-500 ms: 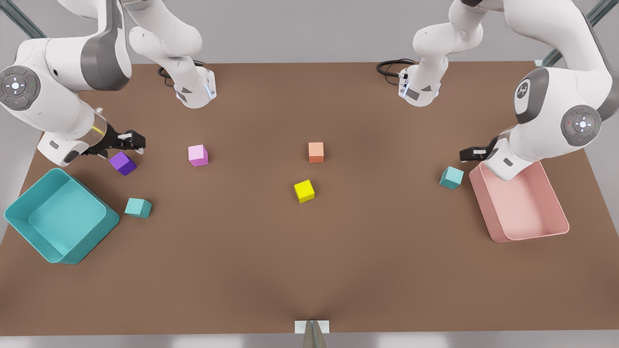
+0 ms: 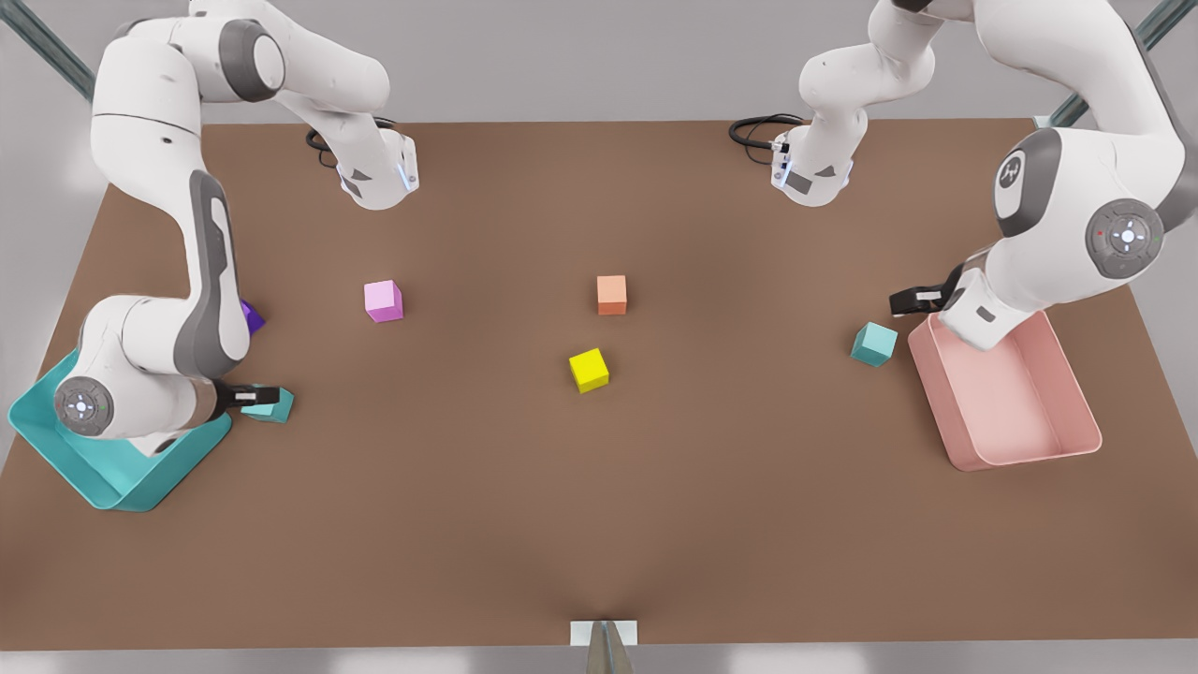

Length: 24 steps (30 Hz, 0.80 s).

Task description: Stack the two blue cubes on top of each other

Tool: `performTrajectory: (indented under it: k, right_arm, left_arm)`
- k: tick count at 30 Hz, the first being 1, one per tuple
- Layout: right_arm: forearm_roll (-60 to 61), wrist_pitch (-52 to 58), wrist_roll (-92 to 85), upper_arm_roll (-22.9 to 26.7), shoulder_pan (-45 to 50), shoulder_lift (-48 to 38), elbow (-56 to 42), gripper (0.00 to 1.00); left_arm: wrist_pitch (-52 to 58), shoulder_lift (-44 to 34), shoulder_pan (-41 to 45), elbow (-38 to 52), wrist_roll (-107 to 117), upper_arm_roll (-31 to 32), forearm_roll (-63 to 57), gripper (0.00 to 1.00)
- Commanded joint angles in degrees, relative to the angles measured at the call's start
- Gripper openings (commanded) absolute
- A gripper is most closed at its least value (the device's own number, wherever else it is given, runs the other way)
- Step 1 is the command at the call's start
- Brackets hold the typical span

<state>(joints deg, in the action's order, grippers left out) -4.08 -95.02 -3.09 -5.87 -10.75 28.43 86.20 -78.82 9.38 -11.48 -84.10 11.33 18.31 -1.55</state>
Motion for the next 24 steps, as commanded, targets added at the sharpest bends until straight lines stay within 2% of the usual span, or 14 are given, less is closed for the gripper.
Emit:
performTrajectory:
  k: [1, 3, 7, 8, 14, 24]
  right_arm:
    - [0.7, -8.8, 5.3, 0.1, -1.3, 1.4, 0.7, 1.0]
    - [0.7, -10.8, 5.9, 0.0, -2.9, 3.3, 1.1, 1.0]
    - [2.2, -27.0, 7.3, 0.0, -6.7, -0.1, 14.7, 1.0]
    - [2.2, -28.3, 8.8, 0.0, -7.3, -0.1, 15.7, 1.0]
    - [2.0, -31.2, 9.0, 0.1, -8.2, 0.4, 18.1, 1.0]
    - [2.1, -29.6, 10.4, -0.5, -9.7, 0.0, 23.5, 1.0]
  left_arm:
    - [0.0, -0.1, -0.1, 0.1, 2.3, 0.1, 0.0, 1.0]
    - [0.0, -0.1, -0.3, 1.2, 2.6, 0.0, 0.5, 1.0]
    - [0.1, -0.1, -2.3, 3.2, 3.3, -0.1, 0.1, 1.0]
    - [0.0, -0.1, -2.4, 4.0, 3.7, -0.3, 0.1, 1.0]
    - [-0.3, 0.3, -2.8, 6.3, 4.0, -0.3, 0.6, 1.0]
    - [2.7, -0.1, -2.7, 9.2, 3.9, -0.1, 0.3, 1.0]
